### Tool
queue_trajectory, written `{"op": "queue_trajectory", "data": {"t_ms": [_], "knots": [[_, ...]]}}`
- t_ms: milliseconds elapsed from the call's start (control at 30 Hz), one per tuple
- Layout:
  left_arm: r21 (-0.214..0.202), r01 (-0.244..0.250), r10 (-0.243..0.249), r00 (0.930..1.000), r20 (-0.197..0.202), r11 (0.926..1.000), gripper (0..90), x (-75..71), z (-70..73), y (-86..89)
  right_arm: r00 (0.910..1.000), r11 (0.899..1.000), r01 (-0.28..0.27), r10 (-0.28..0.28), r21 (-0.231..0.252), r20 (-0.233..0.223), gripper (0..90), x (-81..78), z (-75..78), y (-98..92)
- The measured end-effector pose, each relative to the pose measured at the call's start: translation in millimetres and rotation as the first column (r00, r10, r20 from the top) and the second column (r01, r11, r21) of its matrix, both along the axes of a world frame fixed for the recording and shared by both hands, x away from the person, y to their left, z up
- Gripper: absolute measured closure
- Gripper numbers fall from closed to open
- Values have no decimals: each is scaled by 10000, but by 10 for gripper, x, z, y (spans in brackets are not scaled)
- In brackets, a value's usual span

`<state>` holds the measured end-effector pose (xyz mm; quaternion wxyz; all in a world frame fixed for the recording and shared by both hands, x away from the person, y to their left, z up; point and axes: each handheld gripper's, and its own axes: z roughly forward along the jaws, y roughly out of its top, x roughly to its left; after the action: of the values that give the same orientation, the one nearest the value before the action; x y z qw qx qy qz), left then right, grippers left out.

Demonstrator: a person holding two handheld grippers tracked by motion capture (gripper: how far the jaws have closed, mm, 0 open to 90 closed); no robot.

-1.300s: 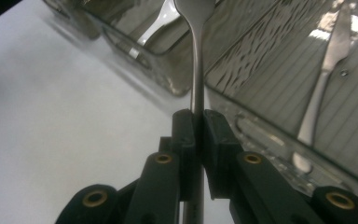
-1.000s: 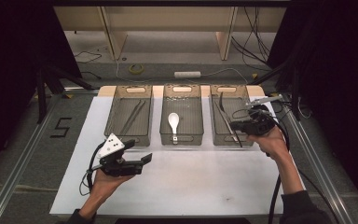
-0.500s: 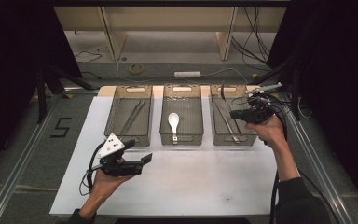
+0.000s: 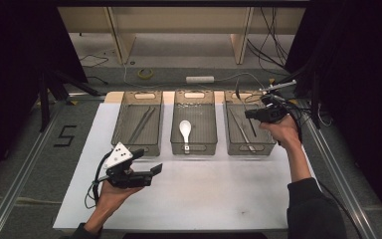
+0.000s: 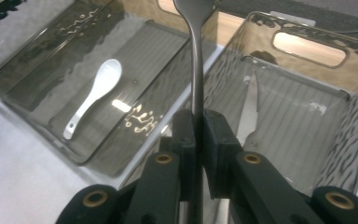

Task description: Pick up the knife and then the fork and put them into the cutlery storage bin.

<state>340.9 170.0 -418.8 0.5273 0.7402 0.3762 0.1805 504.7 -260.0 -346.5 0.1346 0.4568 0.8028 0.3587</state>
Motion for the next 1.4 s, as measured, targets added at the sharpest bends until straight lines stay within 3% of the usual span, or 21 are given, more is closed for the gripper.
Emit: {"op": "queue_trajectory", "data": {"t_ms": [267,800,1400], "knots": [[3,4,-4,10000,8,10000,154,-1,1,-1,9994,9994,333,-333,-60,-41,845,103,-1,-9],[-24,12,-12,10000,26,10000,154,-4,4,2,9954,9955,837,-855,-434,-423,846,245,-234,60],[-4,20,-19,10000,22,10000,154,-3,2,-2,9928,9950,939,-962,-354,-709,846,194,-507,29]]}}
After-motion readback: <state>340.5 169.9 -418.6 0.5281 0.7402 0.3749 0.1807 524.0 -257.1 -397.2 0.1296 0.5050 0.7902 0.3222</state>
